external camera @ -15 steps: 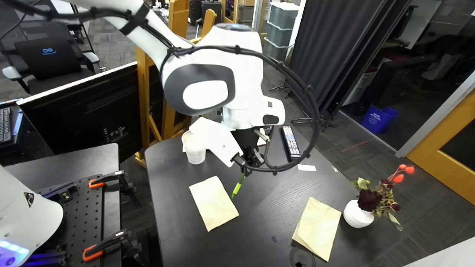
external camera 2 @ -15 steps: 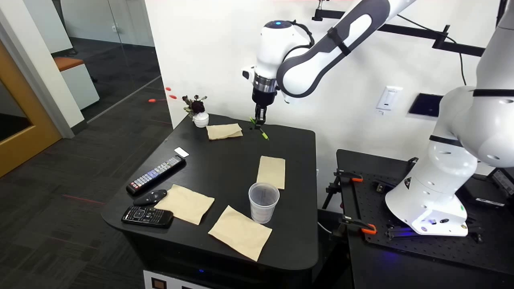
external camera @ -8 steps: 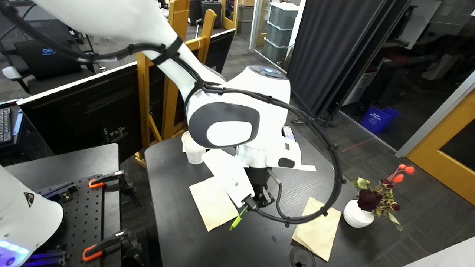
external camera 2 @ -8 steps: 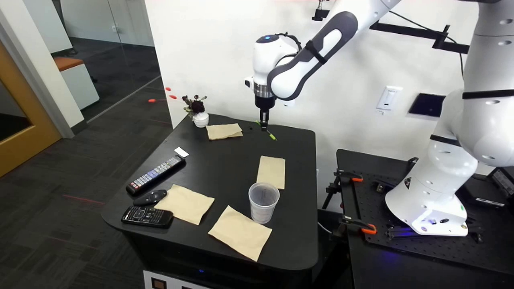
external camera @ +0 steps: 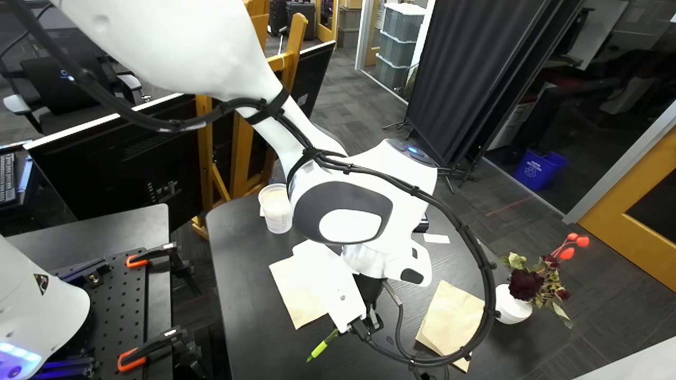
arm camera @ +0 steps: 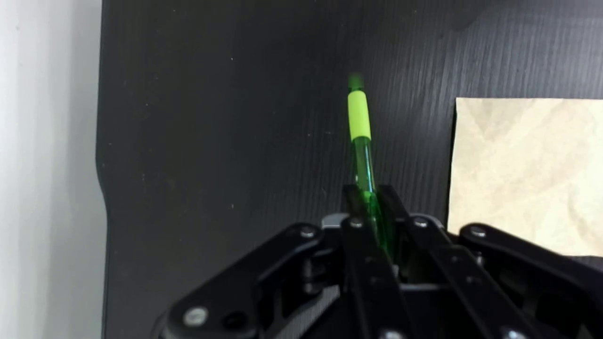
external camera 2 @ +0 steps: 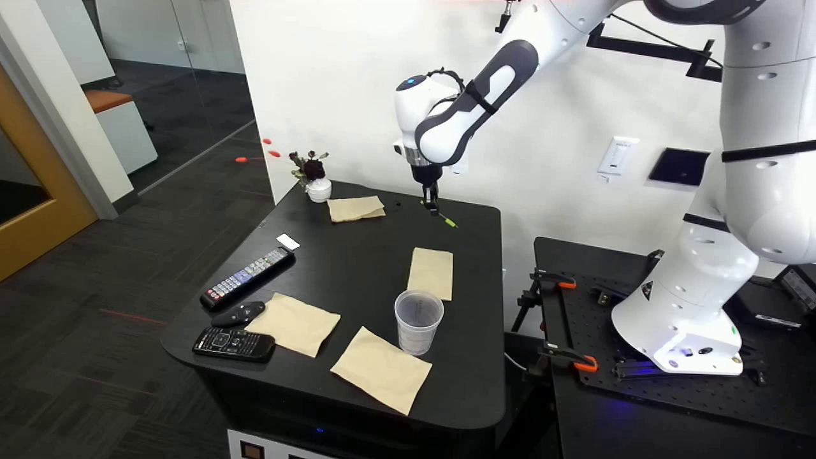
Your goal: Remove the pen from the cup and place it on the table
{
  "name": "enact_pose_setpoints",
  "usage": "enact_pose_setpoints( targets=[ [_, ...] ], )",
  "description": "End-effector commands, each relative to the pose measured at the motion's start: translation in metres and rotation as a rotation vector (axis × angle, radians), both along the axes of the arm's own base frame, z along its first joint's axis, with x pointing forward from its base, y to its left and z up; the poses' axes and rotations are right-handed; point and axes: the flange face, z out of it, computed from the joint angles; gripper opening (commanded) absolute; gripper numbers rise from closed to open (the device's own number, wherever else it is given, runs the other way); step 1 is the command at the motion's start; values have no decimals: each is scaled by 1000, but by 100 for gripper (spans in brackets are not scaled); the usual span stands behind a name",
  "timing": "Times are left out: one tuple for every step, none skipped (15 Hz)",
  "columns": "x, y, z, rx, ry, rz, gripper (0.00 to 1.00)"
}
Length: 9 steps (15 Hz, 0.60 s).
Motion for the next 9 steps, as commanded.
enact_pose_setpoints(
  targets=[
    [4, -7, -16, -16, 60, -5, 3],
    [4, -6, -22, -19, 68, -6, 3],
    [3, -6, -27, -23, 75, -4, 3],
    [3, -6, -31, -24, 82, -3, 3],
    [3, -6, -36, -33, 88, 0, 3],
    [2, -6, -40, -36, 95, 3, 3],
    [2, -6, -42, -39, 101, 4, 3],
    [2, -6, -45, -40, 105, 5, 3],
    [2, -6, -46, -44, 108, 5, 3]
  ],
)
